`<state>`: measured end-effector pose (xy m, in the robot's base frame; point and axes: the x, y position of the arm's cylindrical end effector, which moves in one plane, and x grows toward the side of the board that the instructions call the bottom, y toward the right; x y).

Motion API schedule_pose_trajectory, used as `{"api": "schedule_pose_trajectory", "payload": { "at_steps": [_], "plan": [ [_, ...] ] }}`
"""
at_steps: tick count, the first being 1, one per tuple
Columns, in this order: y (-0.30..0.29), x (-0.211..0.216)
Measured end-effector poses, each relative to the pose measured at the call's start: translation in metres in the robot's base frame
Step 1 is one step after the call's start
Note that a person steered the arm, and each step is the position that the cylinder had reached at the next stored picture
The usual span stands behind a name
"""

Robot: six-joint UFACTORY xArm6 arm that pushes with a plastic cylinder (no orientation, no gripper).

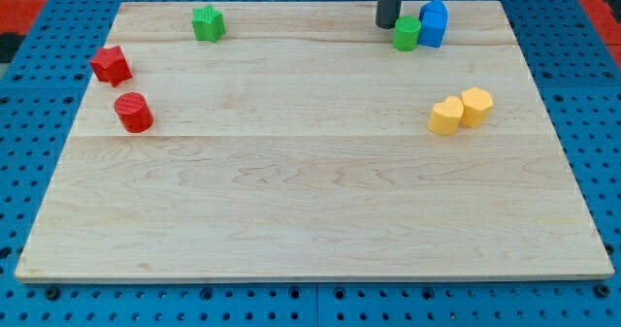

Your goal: Slide the green star above the green circle

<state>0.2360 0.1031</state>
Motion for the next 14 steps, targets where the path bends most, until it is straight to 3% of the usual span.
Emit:
{"api": "schedule_pose_trajectory", "payload": {
  "at_steps": [2, 3, 4, 5, 7, 10, 14],
  "plan": [
    [-0.096, 0.007],
    [-0.123, 0.082],
    [-0.166, 0.099],
    [-0.228, 0.089],
    [-0.322, 0.018],
    [-0.307, 0.003],
    [-0.187, -0.014]
  ]
}}
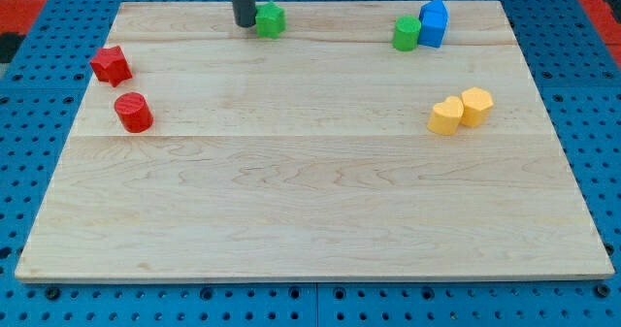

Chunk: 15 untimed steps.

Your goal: Slide the green star above the green circle

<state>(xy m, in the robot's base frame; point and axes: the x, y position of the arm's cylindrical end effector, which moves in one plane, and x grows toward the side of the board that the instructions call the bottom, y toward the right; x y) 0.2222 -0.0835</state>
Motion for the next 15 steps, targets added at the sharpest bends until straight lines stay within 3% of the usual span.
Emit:
{"api": "schedule_pose_trajectory", "payload": {
  "at_steps": [4, 15],
  "plan": [
    [0.091, -0.009],
    [0.193, -0.012]
  ]
}}
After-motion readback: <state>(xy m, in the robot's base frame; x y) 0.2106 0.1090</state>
